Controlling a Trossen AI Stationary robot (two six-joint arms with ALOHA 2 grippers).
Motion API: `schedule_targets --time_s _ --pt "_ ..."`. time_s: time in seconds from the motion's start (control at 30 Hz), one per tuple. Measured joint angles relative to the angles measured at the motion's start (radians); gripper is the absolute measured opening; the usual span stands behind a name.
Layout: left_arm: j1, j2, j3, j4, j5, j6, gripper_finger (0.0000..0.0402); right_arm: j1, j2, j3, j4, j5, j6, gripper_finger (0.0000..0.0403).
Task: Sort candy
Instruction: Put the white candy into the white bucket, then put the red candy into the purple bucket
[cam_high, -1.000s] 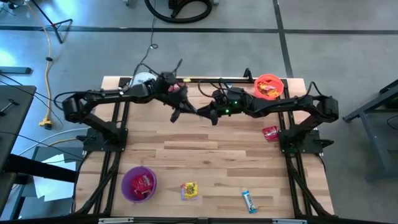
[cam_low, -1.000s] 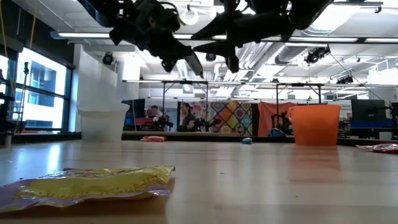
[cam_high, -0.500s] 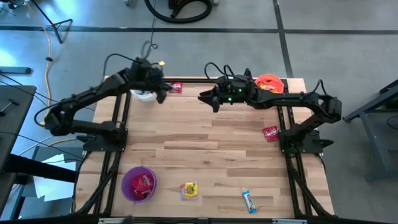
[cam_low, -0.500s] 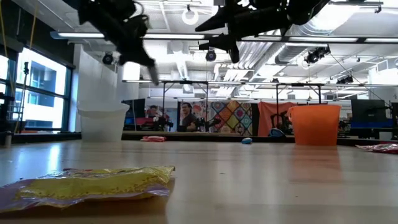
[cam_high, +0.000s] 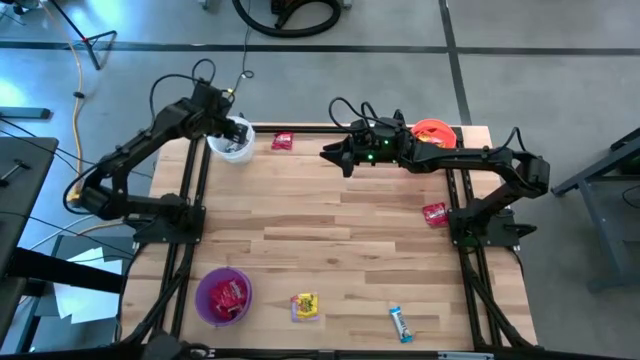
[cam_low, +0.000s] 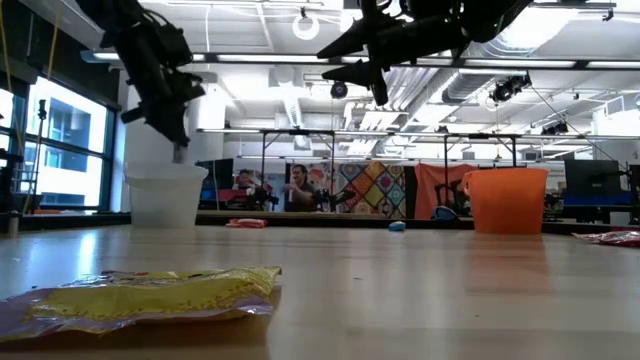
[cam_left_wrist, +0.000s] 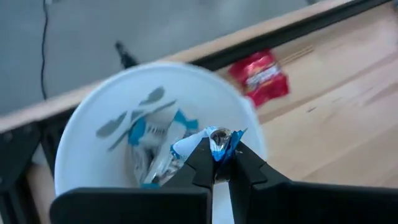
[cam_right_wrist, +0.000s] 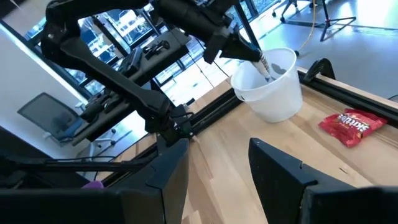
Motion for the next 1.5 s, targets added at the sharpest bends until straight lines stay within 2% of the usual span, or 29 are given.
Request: schedule_targets --time_s 0.13,0.3,0.47,0.6,0.8,0.87,0.93,1.03,1.17,1.27,1.4,1.5 --pt "0.009 0.055 0.0 -0.033 -0.002 0.021 0.0025 0.0 0.0 0.0 -0.021 0.0 0.0 0.0162" --pt "0.009 0.078 0.0 -0.024 -0.001 0.042 0.008 0.0 0.0 -0.001 -0.12 0.0 0.003 0.0162" --pt "0.009 0.044 0.0 -0.021 0.0 0.042 0.0127 -0.001 0.0 -0.001 -0.236 0.058 0.003 0.0162" --pt "0.008 -0.011 0.0 -0.033 0.001 0.05 0.0149 -0.027 0.0 -0.001 -0.312 0.089 0.042 0.0162" --pt "-0.017 -0.122 -0.001 -0.041 0.005 0.041 0.0153 -0.118 0.0 -0.001 -0.551 0.169 0.183 0.0162" --pt "-0.035 -0.163 -0.008 -0.034 0.01 0.029 0.0153 -0.14 0.0 -0.001 -0.628 0.189 0.165 0.0162" --pt "-0.057 -0.209 -0.031 -0.016 0.034 0.021 0.0154 -0.147 0.0 -0.001 -0.69 0.164 0.132 0.0162" --pt "-0.094 -0.277 -0.089 0.029 0.092 0.015 0.0154 -0.12 -0.002 -0.001 -0.851 0.09 0.09 0.0162" --pt "-0.151 -0.37 -0.185 0.128 0.169 -0.022 0.0154 -0.038 -0.003 -0.006 -1.191 0.08 0.009 0.0162" --pt "-0.19 -0.425 -0.251 0.211 0.199 -0.081 0.0154 0.019 -0.006 -0.054 -1.378 0.057 -0.033 0.0162" --pt "-0.232 -0.465 -0.311 0.291 0.2 -0.135 0.0154 0.048 -0.031 -0.176 -1.453 0.034 -0.069 0.0162" --pt "-0.255 -0.473 -0.329 0.33 0.2 -0.159 0.0154 0.047 -0.058 -0.257 -1.458 0.072 -0.055 0.0162"
